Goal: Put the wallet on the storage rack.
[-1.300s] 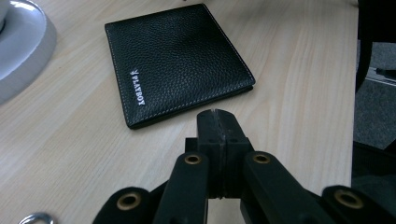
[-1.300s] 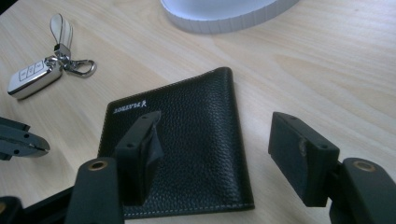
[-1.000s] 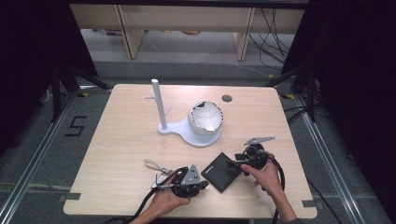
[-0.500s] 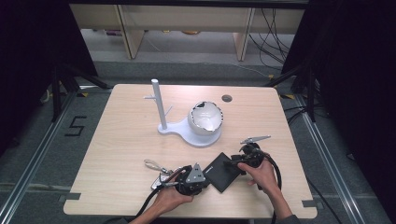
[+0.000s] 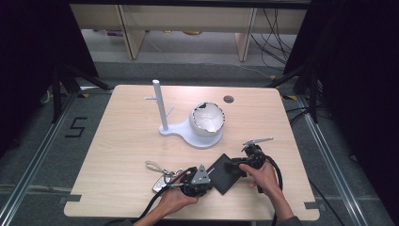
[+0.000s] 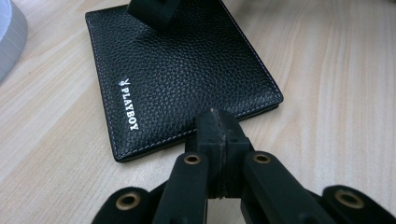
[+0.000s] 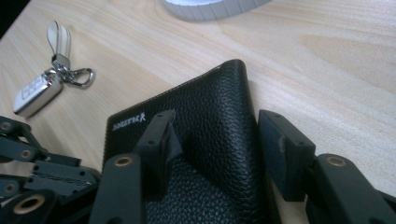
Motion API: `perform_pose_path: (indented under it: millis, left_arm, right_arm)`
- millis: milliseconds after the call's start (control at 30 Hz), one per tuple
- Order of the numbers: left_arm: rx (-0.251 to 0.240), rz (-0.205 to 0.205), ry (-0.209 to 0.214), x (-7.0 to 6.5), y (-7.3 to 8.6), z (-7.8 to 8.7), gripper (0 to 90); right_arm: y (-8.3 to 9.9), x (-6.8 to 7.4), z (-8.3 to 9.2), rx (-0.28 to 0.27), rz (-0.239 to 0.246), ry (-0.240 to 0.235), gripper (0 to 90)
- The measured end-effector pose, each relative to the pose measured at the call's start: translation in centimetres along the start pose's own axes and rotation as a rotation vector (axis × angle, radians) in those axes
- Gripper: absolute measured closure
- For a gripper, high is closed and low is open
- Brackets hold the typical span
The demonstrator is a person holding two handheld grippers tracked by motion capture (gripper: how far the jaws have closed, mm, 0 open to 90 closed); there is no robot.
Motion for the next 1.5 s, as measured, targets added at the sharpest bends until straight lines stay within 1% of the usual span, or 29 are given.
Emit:
perform_pose_path:
  millis: [33,67,100,167,200,267,300,333,367,500,567,633,733,833,867,900,967,1067,1100,1133,1167,1200,1233,1267,1300,1333,1367,1433,1500]
  left_arm:
    - [-0.018,0.022,0.004,-0.1,0.0,-0.1,89.3]
    - [-0.021,0.028,0.005,-0.2,0.0,-0.1,89.3]
    - [-0.004,0.004,0.002,0.0,0.0,0.0,89.3]
    - [-0.001,0.000,-0.001,0.0,0.0,0.0,89.3]
    - [0.001,-0.001,0.003,0.0,0.0,0.0,89.3]
    - [-0.003,0.004,0.007,0.0,0.0,0.0,89.2]
    - [-0.014,0.022,0.010,-0.1,0.0,-0.1,89.2]
    - [-0.013,0.020,0.010,-0.1,0.0,-0.1,89.3]
    - [-0.013,0.021,0.009,-0.1,0.0,-0.1,89.2]
    - [-0.020,0.022,0.012,-0.1,0.0,-0.1,89.3]
    - [-0.022,0.024,0.009,-0.1,0.0,-0.1,89.3]
    - [-0.022,0.020,0.010,-0.1,0.1,-0.1,89.2]
    - [-0.021,0.016,0.009,-0.1,0.1,-0.1,89.2]
    - [-0.021,0.017,0.010,-0.1,0.1,-0.1,89.2]
    - [-0.021,0.015,0.009,-0.1,0.1,-0.1,89.2]
    - [-0.019,0.014,0.009,-0.1,0.1,-0.1,89.1]
    - [-0.002,-0.005,0.015,0.0,0.0,0.1,88.8]
    - [-0.005,-0.006,0.025,-0.1,0.0,0.1,86.2]
    - [-0.011,-0.007,0.027,-0.1,0.1,0.0,85.0]
    - [0.002,-0.010,0.023,0.0,0.0,0.2,84.0]
    - [-0.006,0.000,0.027,-0.1,0.0,0.2,81.7]
    - [-0.015,0.000,0.023,-0.1,-0.1,0.3,79.8]
    - [-0.015,0.009,0.022,-0.1,-0.2,0.4,78.4]
    - [-0.026,0.014,0.016,-0.2,-0.3,0.5,76.4]
    - [-0.039,0.021,0.026,-0.2,-0.3,0.6,73.5]
    - [-0.041,0.022,0.028,-0.2,-0.5,1.0,71.1]
    - [-0.043,0.019,0.026,-0.1,-0.5,1.3,69.1]
    - [-0.039,0.027,0.029,-0.1,-0.7,2.2,64.9]
    - [-0.043,0.037,0.026,-0.2,-0.7,3.1,57.6]
  right_arm:
    - [0.0,-0.1,0.0,-0.009,-0.005,-0.020,49.3]
    - [0.0,-0.1,0.1,-0.013,-0.017,-0.030,50.3]
    - [0.0,-0.2,0.3,-0.021,-0.028,-0.042,51.2]
    - [0.0,-0.3,0.5,-0.036,-0.045,-0.052,52.2]
    - [0.0,-0.4,0.6,-0.041,-0.053,-0.071,53.5]
    - [0.0,-0.4,0.8,-0.036,-0.061,-0.065,55.4]
    - [0.1,-0.4,0.9,-0.037,-0.062,-0.058,55.7]
    - [0.1,-0.4,0.9,-0.030,-0.060,-0.063,56.0]
    - [0.1,-0.4,0.8,-0.027,-0.065,-0.053,56.1]
    - [0.2,-0.7,1.0,-0.018,-0.090,-0.084,60.1]
    - [0.3,-0.8,1.3,-0.033,-0.108,-0.108,65.1]
    - [0.3,-0.7,1.6,-0.035,-0.116,-0.114,66.4]
    - [0.3,-0.6,1.8,-0.035,-0.106,-0.109,68.3]
    - [0.2,-0.3,1.9,-0.027,-0.070,-0.082,71.3]
    - [0.2,0.0,2.0,-0.021,-0.097,-0.086,72.5]
    - [0.0,-0.2,2.0,-0.034,-0.028,-0.068,73.8]
    - [-0.1,0.2,2.3,-0.036,-0.002,-0.048,76.5]
    - [-0.3,0.7,2.6,-0.054,0.023,-0.063,78.9]
    - [-0.4,0.8,2.8,-0.060,0.028,-0.045,79.6]
    - [-0.4,0.9,2.8,-0.066,0.039,-0.070,80.0]
    - [-0.5,1.1,3.0,-0.069,0.042,-0.080,80.5]
    - [-0.5,1.2,3.1,-0.076,0.051,-0.070,80.7]
    - [-0.5,1.2,3.1,-0.081,0.055,-0.097,81.0]
    - [-0.5,1.3,3.2,-0.083,0.055,-0.091,81.2]
    - [-0.5,1.4,3.2,-0.083,0.057,-0.097,81.5]
    - [-0.5,1.5,3.2,-0.084,0.057,-0.114,81.6]
    - [-0.6,1.7,3.3,-0.091,0.068,-0.093,81.8]
    - [-0.7,2.0,3.4,-0.098,0.078,-0.116,82.1]
    - [-0.8,2.4,3.6,-0.092,0.094,-0.109,82.3]
Point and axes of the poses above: each handheld gripper's, and its own axes: z roughly backward along the jaws, y roughly out of its underside, x roughly to its left, the point moved 1 cm from there along -z, roughly forward along the jaws, and after that the axes turned 5 degrees about -z, right-handed, at the moved point
